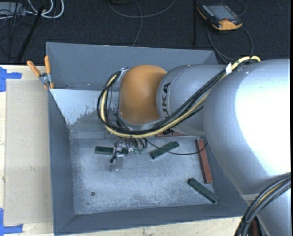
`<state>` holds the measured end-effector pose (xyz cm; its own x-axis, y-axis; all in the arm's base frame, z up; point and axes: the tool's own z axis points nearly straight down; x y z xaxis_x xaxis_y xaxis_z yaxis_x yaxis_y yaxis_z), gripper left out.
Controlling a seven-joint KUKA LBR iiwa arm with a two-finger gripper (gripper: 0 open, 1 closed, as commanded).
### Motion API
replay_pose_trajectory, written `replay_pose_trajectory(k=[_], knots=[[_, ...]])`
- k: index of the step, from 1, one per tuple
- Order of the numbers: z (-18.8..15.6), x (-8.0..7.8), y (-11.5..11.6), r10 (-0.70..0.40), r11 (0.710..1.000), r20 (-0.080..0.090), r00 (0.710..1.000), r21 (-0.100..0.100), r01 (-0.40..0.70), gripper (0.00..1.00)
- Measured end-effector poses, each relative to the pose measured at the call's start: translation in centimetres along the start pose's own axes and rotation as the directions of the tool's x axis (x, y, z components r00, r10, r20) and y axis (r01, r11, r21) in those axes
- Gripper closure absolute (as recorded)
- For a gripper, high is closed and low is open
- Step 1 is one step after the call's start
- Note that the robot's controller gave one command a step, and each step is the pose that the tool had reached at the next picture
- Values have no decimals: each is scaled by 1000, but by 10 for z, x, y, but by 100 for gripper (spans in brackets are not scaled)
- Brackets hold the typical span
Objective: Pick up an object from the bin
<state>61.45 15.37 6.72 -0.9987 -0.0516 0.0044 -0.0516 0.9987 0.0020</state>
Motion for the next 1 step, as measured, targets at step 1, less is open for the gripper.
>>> replay_pose_trajectory(k=[1], knots=[[-3,-2,-3,5,1000,5,1000,1,-5,100]])
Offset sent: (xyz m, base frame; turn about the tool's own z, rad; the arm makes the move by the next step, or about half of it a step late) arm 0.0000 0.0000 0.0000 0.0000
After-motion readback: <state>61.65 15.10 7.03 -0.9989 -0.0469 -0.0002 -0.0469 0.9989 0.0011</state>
